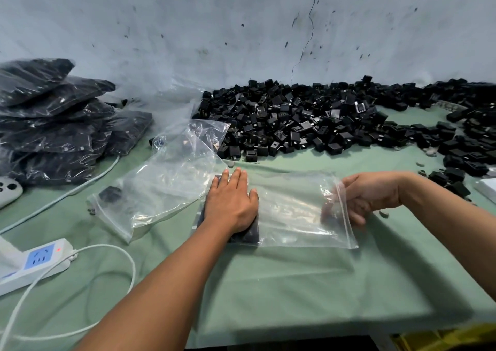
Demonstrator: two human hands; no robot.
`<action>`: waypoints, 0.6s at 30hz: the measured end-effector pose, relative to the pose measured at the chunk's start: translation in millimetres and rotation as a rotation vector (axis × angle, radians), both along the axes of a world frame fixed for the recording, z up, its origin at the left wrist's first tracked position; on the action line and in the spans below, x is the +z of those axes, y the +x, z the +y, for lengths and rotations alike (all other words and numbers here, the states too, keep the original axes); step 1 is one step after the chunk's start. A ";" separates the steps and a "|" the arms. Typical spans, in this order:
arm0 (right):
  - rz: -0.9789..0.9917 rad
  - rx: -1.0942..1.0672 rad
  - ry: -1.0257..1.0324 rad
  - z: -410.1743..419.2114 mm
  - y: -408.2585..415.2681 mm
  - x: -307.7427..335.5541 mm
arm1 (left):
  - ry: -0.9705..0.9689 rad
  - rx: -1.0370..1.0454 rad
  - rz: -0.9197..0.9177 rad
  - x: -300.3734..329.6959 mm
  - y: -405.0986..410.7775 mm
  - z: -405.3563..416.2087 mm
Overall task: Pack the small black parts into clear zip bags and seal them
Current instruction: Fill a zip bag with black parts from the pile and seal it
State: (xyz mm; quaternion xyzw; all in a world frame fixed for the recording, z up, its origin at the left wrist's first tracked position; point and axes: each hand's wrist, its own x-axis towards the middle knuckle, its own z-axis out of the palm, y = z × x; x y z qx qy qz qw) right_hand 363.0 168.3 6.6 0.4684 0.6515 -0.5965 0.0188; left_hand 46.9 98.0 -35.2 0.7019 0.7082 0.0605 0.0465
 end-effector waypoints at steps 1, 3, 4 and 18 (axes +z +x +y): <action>-0.058 -0.064 0.055 4.4 5.9 0.9 | 0.000 0.000 -0.002 0.3 0.3 0.1; -0.136 -0.226 0.231 17.3 8.8 3.2 | 0.003 0.003 -0.007 0.6 0.5 0.1; -0.136 -0.352 0.343 25.8 5.2 3.5 | 0.005 0.002 -0.005 0.7 0.7 0.3; -0.475 0.352 1.152 70.7 -197.8 8.6 | 0.038 0.012 0.009 -0.5 2.1 1.7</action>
